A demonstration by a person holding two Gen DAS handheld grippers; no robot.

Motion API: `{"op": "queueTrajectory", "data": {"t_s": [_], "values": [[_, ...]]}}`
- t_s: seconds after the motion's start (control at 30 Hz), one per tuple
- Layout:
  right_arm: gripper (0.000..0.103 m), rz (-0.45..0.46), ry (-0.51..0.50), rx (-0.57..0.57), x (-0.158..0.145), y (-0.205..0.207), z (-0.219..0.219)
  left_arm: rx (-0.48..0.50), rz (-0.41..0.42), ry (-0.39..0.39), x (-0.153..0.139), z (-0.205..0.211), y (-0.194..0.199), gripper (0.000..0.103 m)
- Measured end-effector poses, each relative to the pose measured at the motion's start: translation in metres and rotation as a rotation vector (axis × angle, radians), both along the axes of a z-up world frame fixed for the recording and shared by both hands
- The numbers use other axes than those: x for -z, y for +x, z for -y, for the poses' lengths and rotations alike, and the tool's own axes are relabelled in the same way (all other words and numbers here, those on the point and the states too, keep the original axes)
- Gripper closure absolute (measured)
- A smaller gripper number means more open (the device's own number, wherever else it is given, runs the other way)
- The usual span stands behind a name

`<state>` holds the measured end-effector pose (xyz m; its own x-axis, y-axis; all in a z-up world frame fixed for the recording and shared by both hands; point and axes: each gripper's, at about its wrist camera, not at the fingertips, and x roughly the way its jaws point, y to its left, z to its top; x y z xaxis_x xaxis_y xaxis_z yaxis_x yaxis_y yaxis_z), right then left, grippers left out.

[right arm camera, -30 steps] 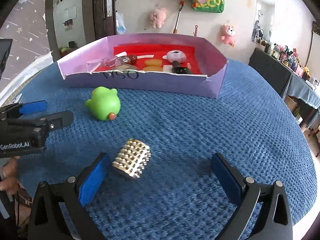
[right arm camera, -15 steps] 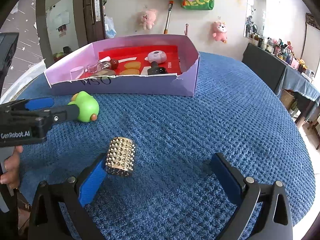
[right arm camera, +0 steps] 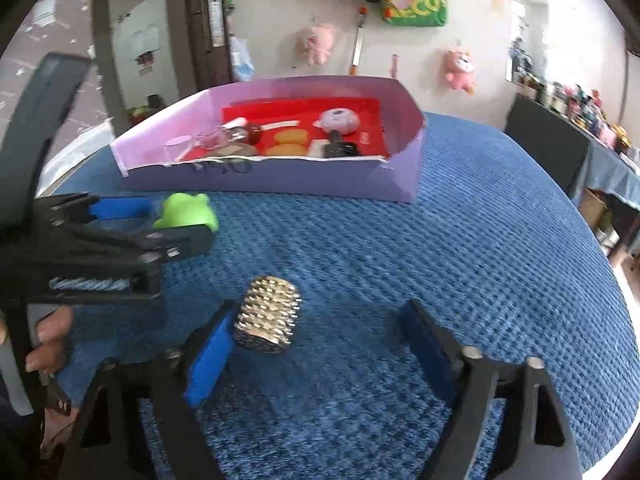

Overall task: Organize rigid objects
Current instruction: 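Lift the gold studded cylinder with right while left moves toward the green duck toy, then grasp the green duck toy with left while right holds the gold cylinder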

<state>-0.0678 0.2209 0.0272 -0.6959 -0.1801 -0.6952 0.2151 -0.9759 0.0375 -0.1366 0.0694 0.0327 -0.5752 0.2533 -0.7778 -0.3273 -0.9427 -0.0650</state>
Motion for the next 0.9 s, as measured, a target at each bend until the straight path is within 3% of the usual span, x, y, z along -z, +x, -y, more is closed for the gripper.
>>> {"op": "queueTrajectory", "data": {"t_s": [0.03, 0.1, 0.13, 0.5, 0.9], "values": [[0.04, -0.007, -0.001, -0.02, 0.0, 0.001, 0.002, 0.033, 0.025, 0.036, 0.001, -0.001, 0.0, 0.047], [0.071, -0.013, -0.014, -0.049, -0.001, 0.002, 0.004, 0.046, 0.016, 0.032, -0.001, -0.004, 0.003, 0.052], [0.075, -0.006, -0.044, -0.066, -0.002, 0.002, 0.003, 0.048, 0.012, 0.02, -0.001, -0.006, 0.005, 0.052], [0.076, -0.08, -0.084, -0.1, -0.028, 0.011, 0.005, 0.048, -0.053, 0.058, -0.024, 0.004, 0.028, 0.053], [0.076, -0.064, -0.087, -0.105, -0.026, 0.009, 0.008, 0.02, -0.062, 0.051, -0.025, 0.015, 0.037, 0.053]]}}
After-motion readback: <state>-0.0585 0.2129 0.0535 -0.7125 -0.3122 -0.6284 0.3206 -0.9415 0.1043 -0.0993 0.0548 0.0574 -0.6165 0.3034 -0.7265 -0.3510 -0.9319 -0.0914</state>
